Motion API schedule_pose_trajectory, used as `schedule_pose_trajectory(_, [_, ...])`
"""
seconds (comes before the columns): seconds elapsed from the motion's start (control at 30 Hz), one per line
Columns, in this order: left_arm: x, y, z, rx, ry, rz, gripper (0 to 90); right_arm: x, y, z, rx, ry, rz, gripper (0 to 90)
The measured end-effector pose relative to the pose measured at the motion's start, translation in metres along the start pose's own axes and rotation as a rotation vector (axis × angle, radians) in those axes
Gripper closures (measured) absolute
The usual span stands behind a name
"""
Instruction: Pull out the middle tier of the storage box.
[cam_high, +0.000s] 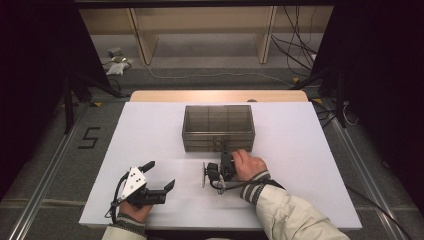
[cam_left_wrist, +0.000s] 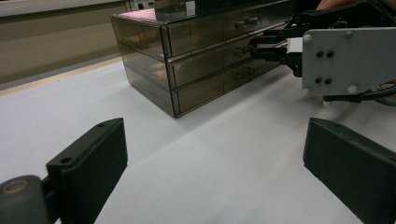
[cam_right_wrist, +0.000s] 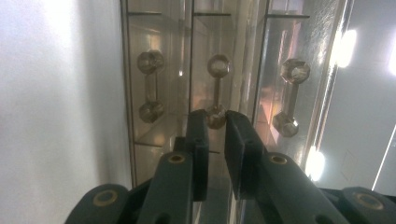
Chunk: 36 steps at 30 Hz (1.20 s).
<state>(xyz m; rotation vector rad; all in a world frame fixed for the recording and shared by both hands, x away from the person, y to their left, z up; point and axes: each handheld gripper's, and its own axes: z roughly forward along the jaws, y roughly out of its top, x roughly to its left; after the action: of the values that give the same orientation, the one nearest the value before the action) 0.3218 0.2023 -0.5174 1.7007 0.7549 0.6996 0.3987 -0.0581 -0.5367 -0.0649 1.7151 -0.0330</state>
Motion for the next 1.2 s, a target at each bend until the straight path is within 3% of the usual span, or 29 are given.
schedule_pose_trajectory(0.17, [0.0,0.0,0.0,-0.004,0.004,-0.005,6.0,-0.002,-0.001,-0.005,0.006,0.011,0.023,80.7])
schedule_pose_trajectory(0.67, [0.0,0.0,0.0,-0.002,0.007,0.0,6.0,-0.006,0.0,-0.021,0.002,0.051,0.023,80.2])
schedule_pose_trajectory(0.73, [0.0,0.0,-0.001,-0.007,0.01,-0.003,6.0,-0.004,0.0,-0.021,0.014,0.078,0.037,79.0])
schedule_pose_trajectory(0.93, [0.0,0.0,-0.001,-0.004,0.009,0.002,6.0,-0.006,-0.002,-0.022,0.014,0.099,0.053,74.2])
schedule_pose_trajectory(1.2, [0.0,0.0,-0.001,-0.004,0.009,0.002,6.0,-0.012,-0.004,-0.03,-0.026,0.116,0.088,69.8])
